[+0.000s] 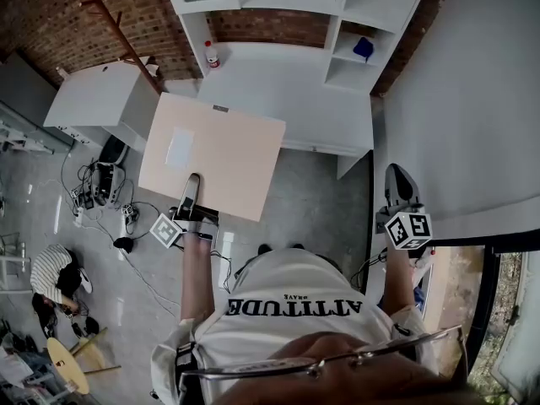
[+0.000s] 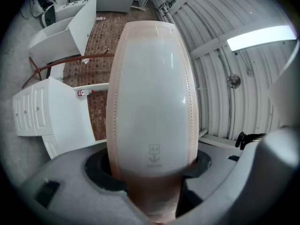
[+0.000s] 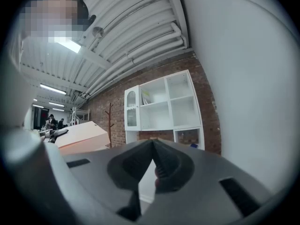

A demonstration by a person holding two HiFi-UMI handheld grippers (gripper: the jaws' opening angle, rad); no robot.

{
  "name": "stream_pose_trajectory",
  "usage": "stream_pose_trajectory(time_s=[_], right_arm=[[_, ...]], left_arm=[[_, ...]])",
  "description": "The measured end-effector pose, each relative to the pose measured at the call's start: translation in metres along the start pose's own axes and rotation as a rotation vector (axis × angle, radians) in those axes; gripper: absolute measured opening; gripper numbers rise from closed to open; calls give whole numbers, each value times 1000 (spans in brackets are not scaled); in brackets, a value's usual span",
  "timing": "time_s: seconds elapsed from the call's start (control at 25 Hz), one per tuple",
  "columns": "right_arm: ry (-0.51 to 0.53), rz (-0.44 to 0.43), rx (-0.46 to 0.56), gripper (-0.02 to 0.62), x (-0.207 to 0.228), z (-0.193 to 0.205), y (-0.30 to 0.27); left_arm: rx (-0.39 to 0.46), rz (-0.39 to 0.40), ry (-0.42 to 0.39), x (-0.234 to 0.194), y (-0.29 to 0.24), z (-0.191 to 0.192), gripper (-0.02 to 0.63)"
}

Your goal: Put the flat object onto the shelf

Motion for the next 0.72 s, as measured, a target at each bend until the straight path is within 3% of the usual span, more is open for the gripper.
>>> stream_pose_trajectory(time_s=[0.72], right_arm=[[2, -36, -7, 26, -38, 11, -13]], left_arm=[[-40, -14, 25, -18, 10, -20, 295]])
Point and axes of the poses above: the fingertips, and each gripper's own axes: y backward along the fingers, x to its right, z out of its underside, the point moved 5 cm from there along y, backward along the fingers, and after that the axes turned 11 degrees about -z, right-handed, at the moved point
